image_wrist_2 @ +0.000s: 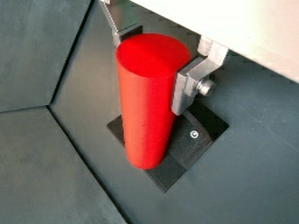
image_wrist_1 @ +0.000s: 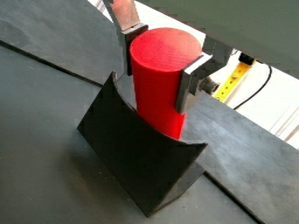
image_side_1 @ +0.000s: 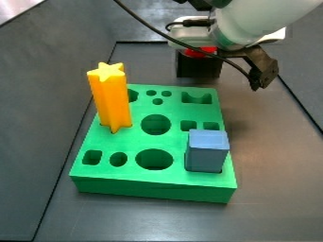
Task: Pick up the round object. Move up. Place the round object on the fixture. Regrasp the round object. Move to above the board. Insert the round object.
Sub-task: Move to above the board.
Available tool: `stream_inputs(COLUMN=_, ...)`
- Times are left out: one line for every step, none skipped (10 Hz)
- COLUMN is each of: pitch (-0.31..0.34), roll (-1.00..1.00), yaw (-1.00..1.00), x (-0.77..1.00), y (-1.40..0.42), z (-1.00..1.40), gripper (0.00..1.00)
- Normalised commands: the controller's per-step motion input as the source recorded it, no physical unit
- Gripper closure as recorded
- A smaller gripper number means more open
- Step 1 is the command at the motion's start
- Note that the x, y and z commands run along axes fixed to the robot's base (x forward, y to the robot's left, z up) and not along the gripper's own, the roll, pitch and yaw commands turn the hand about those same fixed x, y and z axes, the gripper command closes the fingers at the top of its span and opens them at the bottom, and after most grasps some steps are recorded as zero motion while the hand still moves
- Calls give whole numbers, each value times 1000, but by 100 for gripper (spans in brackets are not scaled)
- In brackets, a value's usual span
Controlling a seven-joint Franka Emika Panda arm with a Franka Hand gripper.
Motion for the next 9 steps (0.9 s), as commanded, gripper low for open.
stream_inputs(pitch=242, roll=155, yaw=164, x=-45, y=-146, z=1000, gripper=100)
stream_inputs(pitch=232, roll=140, yaw=170, x=-43, y=-148, z=1000, gripper=100)
stream_inputs(pitch=204, roll=100, yaw=188, x=-34, y=-139, z=1000, gripper=100)
stream_inputs(pitch=175, roll=53, yaw=207, x=-26, y=-133, z=1000, gripper=100)
stream_inputs(pitch=119, roll=16, yaw=221, x=-22, y=-127, z=1000, gripper=100)
stream_inputs(pitch=80, roll=-3, yaw=221, x=-18, y=-122, z=1000, gripper=100)
stream_inputs(pitch=26, roll=-13, yaw=205, x=-14, y=-114, z=1000, gripper=100)
stream_inputs(pitch=-5, roll=-16, yaw=182, x=-12, y=-110, z=1000, gripper=100)
stream_inputs(pitch=-31, roll=-12, yaw=141, x=-9, y=-103, z=1000, gripper=100)
